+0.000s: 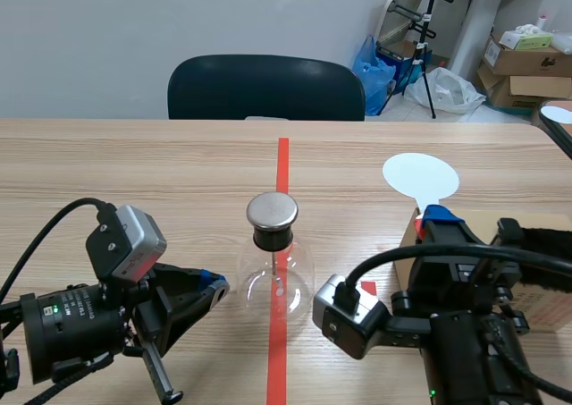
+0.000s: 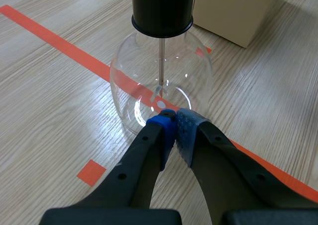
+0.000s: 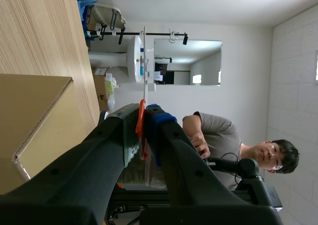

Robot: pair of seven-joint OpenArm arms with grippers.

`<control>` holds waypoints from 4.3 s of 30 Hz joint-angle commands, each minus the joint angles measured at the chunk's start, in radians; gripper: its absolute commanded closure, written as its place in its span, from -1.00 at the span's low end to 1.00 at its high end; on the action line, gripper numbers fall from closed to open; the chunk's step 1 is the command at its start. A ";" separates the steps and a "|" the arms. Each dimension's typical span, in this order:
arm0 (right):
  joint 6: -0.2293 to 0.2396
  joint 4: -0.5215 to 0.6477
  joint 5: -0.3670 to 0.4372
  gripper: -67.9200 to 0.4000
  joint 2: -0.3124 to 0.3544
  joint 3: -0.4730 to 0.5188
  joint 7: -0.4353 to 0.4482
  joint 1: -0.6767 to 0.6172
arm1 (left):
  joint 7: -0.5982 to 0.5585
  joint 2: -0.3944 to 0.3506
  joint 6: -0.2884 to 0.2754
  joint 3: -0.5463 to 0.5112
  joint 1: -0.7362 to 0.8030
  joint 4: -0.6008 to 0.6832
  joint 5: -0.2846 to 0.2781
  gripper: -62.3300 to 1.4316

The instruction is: Do the electroscope experiment

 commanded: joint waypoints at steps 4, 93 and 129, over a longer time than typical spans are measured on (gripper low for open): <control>-0.010 0.020 -0.001 0.96 0.003 0.005 -0.004 0.014 | -0.014 0.002 -0.003 -0.005 0.002 0.017 -0.010 0.87; -0.189 -0.461 0.449 0.96 -0.327 1.180 1.542 -0.069 | -0.235 -0.139 -0.269 -0.580 0.609 0.512 0.026 -0.07; -0.146 -0.461 0.408 0.96 -0.313 1.170 1.463 -0.071 | -0.247 -0.158 -0.269 -0.580 0.637 0.525 0.057 -1.00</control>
